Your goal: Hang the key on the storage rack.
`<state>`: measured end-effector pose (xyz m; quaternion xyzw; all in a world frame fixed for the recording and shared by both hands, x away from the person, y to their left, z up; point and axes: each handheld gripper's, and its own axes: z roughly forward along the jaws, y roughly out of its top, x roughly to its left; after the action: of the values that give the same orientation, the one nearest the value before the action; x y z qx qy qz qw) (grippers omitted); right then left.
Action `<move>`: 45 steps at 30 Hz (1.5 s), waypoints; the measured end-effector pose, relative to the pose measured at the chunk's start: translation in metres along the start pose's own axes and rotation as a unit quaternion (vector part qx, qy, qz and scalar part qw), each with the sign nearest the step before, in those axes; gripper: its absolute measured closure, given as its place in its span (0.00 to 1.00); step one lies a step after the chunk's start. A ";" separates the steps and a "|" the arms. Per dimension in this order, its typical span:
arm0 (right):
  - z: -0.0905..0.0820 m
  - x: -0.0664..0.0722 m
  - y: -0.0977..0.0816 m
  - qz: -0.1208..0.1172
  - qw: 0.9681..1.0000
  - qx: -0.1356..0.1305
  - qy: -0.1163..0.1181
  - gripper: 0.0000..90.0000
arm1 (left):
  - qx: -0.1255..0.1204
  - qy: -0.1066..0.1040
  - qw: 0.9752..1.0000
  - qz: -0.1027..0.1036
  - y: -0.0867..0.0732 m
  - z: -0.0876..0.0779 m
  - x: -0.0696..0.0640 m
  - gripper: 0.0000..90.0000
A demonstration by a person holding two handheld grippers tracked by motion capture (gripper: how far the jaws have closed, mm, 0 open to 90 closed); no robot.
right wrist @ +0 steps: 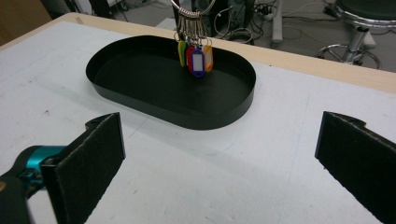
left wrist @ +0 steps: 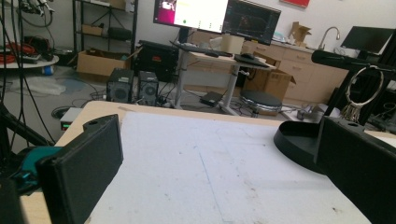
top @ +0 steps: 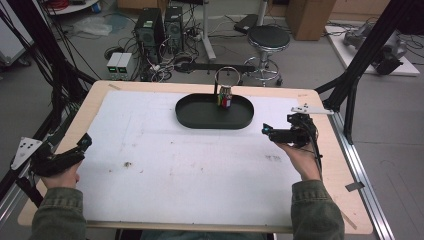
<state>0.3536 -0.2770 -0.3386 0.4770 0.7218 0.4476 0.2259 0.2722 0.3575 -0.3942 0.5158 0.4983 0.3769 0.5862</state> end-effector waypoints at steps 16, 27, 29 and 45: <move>-0.012 0.007 -0.029 0.005 0.999 -0.033 -0.019 0.01 | 0.006 0.002 1.000 0.012 0.000 0.001 -0.002 0.02; -0.026 0.006 -0.054 0.027 0.993 -0.099 -0.056 0.01 | 0.006 0.001 1.000 0.009 0.000 0.001 -0.002 0.02; -0.028 0.005 -0.057 0.025 0.992 -0.107 -0.063 0.01 | 0.005 0.002 1.000 0.007 0.000 0.000 -0.001 0.02; -0.038 0.013 -0.086 -0.034 0.977 -0.177 -0.117 0.01 | 0.010 -0.001 1.000 0.004 0.000 0.003 -0.001 0.02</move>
<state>0.2769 -0.2940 -0.3922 0.4540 0.6153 0.5016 0.4045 0.2745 0.3559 -0.3943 0.5242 0.4992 0.3738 0.5799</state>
